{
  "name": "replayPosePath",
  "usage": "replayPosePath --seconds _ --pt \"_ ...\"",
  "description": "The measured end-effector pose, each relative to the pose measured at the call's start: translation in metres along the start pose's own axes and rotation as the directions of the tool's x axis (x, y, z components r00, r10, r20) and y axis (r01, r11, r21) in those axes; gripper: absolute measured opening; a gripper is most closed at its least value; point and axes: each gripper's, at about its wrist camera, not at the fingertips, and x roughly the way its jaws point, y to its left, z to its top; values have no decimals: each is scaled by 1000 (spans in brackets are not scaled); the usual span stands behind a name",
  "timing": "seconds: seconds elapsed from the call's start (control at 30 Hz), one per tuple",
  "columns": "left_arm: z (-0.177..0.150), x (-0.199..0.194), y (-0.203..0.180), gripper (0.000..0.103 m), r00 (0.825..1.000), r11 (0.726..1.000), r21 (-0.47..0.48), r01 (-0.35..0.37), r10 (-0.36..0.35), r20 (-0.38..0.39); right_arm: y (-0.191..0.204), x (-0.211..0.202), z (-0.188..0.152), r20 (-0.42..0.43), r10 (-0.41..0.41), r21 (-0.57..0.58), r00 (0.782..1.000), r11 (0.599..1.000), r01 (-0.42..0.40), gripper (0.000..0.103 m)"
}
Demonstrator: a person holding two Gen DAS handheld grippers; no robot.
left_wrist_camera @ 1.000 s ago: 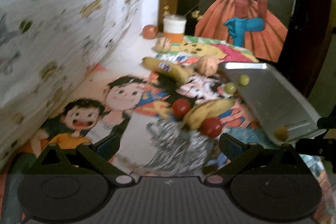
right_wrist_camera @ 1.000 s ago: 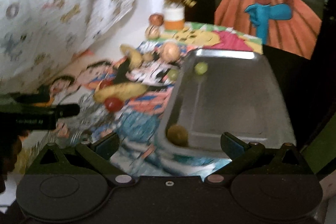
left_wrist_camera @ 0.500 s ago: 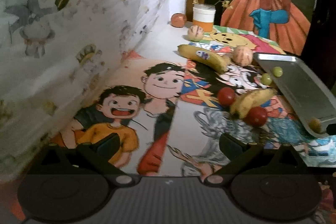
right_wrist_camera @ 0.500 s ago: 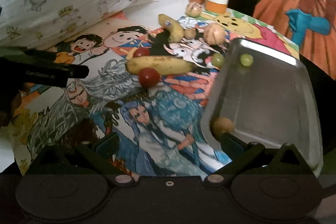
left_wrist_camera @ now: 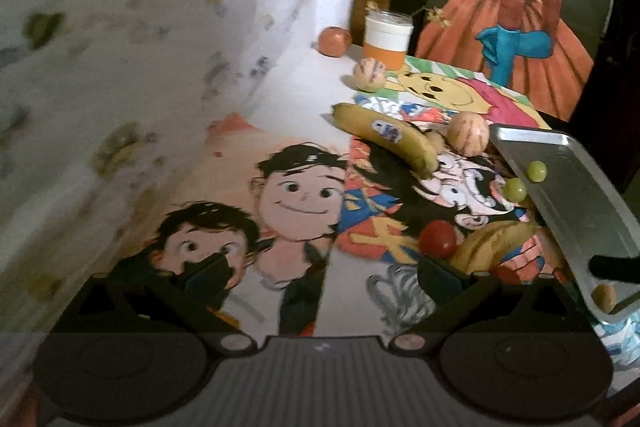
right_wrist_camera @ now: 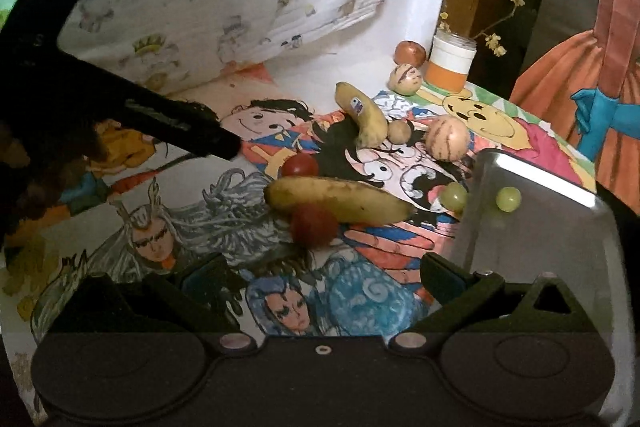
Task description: Organize fruits
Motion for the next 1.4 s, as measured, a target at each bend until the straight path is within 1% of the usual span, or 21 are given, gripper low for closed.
replayPosePath --seconds 0.1,0.17,0.23,0.3,0.37,0.4,0.47,0.57,0.67,0.8,0.97,1.1,1.17,1.2,1.27,1.4 --pt "7 13 0 103 997 998 -18 64 -65 -35 -3 6 0 2 10 11 1000 1000 -10 97" --pt "11 22 0 103 992 993 -43 106 -108 -59 -6 11 0 3 13 19 1000 1000 -13 91" --pt "14 30 1 102 984 985 -66 160 -165 -70 -8 14 0 4 20 28 1000 999 -20 86" --pt "16 35 2 99 976 977 -77 200 -205 -71 -10 19 1 4 27 33 1000 999 -28 83" --pt "18 40 0 93 969 971 -72 229 -234 -76 -11 22 1 4 32 35 999 999 -32 78" --pt "19 42 0 91 966 968 -67 243 -248 -78 -11 24 2 4 35 35 999 999 -35 77" --pt "21 46 -2 89 961 964 -62 258 -262 -84 -12 27 2 3 42 38 999 998 -42 72" --pt "23 48 -4 86 960 962 -42 269 -272 -73 -12 31 3 5 52 41 999 998 -52 65" --pt "24 45 -5 82 962 964 -17 266 -266 -59 -12 34 4 3 59 45 998 997 -59 59" --pt "24 41 -6 80 965 966 18 259 -258 -47 -12 37 4 5 64 53 998 997 -64 56" --pt "25 32 -9 80 976 974 64 217 -217 -1 -12 38 5 7 66 60 998 996 -67 54" --pt "26 35 -11 80 972 968 87 236 -235 -15 -12 38 5 7 66 60 998 996 -66 53" --pt "26 39 -13 74 967 962 97 256 -254 -33 -12 38 5 8 65 63 998 996 -65 52" --pt "26 42 -14 72 963 958 97 270 -266 -46 -12 38 5 9 64 64 998 996 -65 51" --pt "26 46 -16 66 955 951 92 294 -289 -70 -13 39 5 11 62 68 998 996 -63 50" --pt "26 51 -18 58 944 942 80 325 -318 -88 -13 39 4 15 63 75 998 995 -64 49"
